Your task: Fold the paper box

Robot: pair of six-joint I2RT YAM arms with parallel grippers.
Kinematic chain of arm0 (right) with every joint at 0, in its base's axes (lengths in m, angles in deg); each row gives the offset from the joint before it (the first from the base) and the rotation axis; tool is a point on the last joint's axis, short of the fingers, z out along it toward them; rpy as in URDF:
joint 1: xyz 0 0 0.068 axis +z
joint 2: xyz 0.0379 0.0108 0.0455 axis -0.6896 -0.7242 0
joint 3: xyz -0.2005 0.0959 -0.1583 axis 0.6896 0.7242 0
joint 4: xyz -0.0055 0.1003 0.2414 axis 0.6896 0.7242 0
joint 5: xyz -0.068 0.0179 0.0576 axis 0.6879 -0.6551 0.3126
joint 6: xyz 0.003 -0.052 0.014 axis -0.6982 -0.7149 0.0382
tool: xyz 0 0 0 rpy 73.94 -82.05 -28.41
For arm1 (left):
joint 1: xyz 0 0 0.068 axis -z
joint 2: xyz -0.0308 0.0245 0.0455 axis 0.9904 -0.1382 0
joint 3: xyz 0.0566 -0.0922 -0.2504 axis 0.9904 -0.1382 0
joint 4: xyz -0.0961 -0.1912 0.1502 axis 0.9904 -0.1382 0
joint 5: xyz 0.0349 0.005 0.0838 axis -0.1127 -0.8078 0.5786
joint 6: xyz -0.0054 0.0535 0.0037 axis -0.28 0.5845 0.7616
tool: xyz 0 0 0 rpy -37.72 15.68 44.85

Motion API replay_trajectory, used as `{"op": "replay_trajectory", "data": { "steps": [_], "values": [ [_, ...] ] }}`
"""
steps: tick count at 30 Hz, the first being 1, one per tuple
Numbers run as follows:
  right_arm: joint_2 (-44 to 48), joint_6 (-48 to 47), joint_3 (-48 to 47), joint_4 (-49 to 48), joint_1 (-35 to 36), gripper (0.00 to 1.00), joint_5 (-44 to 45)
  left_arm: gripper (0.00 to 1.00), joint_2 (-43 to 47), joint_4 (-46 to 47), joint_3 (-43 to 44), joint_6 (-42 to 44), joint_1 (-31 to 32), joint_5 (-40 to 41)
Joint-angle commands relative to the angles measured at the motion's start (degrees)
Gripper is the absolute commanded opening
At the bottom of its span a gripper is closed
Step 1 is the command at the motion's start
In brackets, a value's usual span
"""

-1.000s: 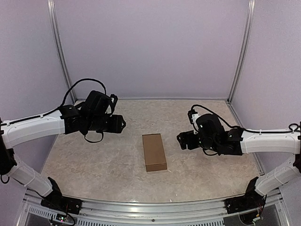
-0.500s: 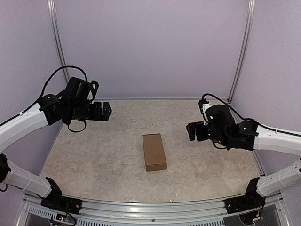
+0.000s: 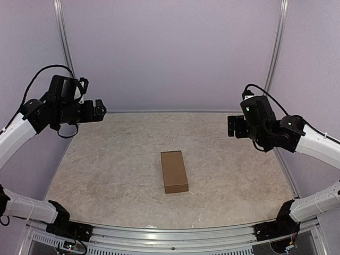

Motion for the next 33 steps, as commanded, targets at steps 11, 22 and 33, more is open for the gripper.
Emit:
{"op": "replay_trajectory", "data": {
  "steps": [11,22,33],
  "values": [
    [4.9,-3.3,-1.4,0.3,-28.9,1.0,-31.8,0.99,6.2,3.2,-5.5,1.7,-14.0,-5.3],
    [13.9,-9.8,7.5,-8.5,-29.0,1.0,-35.2,0.99,21.1,13.1,-16.4,4.7,-14.2,-3.4],
    [16.9,-11.2,10.4,-12.8,-29.0,1.0,-36.2,0.99,26.5,14.4,-18.7,6.3,-14.3,-3.1]
  ]
}}
